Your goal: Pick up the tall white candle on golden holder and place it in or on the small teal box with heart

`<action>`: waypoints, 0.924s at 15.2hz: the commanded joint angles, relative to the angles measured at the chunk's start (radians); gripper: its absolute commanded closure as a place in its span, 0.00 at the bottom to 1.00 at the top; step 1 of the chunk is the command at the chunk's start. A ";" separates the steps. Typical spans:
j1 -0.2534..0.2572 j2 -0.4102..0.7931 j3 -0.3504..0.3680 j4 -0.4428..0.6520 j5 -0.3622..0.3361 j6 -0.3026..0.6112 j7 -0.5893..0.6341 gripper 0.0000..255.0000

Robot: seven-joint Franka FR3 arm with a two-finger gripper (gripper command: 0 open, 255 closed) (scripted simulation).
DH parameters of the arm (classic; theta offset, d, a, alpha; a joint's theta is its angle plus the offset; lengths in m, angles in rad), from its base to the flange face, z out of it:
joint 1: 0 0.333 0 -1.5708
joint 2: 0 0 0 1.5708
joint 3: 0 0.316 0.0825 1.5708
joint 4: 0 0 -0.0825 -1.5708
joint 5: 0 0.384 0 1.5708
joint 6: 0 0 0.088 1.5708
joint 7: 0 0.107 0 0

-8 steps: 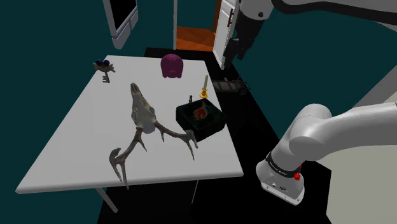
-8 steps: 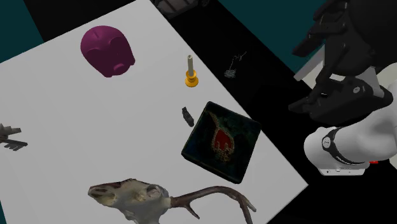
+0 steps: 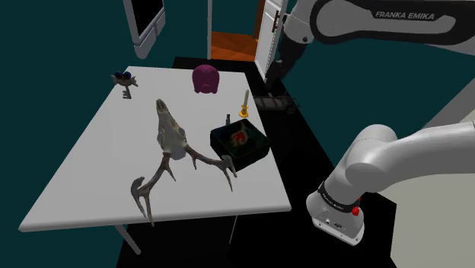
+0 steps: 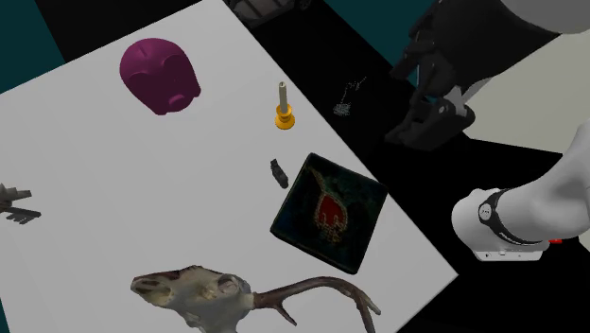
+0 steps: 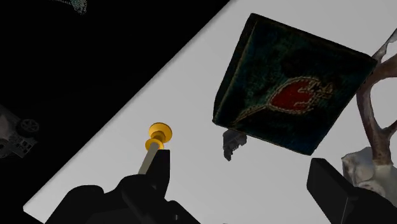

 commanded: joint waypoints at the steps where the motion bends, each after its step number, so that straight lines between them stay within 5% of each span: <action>1: -0.002 0.027 -0.035 -0.047 -0.010 0.099 -0.042 0.00; 9: 0.009 0.216 -0.203 -0.130 -0.015 0.457 -0.243 0.00; 14: 0.078 0.398 -0.341 -0.111 0.066 0.667 -0.421 0.00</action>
